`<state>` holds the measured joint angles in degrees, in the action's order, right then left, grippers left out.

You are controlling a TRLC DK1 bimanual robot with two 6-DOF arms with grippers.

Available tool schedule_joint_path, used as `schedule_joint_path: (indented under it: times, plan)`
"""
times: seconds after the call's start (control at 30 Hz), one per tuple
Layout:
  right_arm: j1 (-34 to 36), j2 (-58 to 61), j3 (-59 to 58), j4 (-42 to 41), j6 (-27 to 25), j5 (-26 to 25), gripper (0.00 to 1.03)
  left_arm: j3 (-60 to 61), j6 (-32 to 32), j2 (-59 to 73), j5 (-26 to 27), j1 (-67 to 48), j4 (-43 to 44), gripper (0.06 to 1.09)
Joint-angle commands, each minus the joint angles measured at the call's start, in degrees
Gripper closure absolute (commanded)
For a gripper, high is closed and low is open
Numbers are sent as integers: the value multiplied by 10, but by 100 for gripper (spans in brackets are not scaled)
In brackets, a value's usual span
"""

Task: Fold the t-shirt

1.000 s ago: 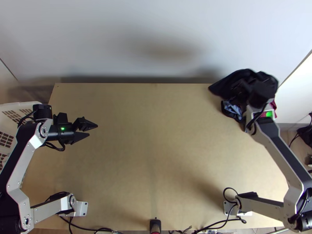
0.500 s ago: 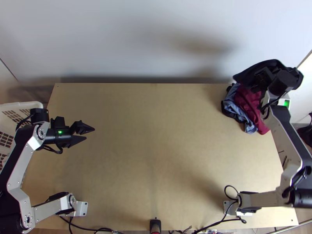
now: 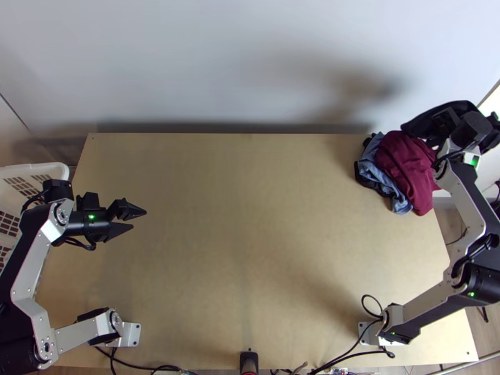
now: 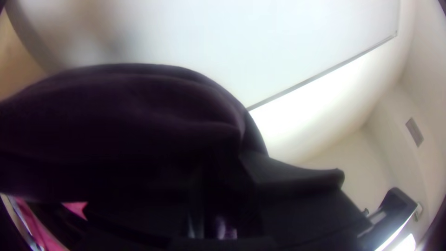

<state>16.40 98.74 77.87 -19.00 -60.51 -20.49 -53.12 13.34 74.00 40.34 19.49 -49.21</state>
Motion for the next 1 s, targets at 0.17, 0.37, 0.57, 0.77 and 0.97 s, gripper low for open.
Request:
schedule_joint_path:
  times: [0.17, 0.37, 0.57, 0.77, 0.97]
  plan:
    - [47, 54, -24, -32, -7, 6, 100, 13, -8, 11, 0, 5, -4, 11]
    - [-6, -7, -131, -33, -17, 5, 100, 14, -22, 14, 1, 26, -4, 11]
    - [-89, -65, -210, -22, -29, -23, 100, 16, -20, 19, 1, 20, -8, 11]
    - [-142, -62, -238, -23, -20, -43, 100, 41, -18, 21, 1, 10, -7, 11]
    - [-97, 42, -257, -80, -22, -47, 100, 50, -20, 19, 1, 15, -9, 11]
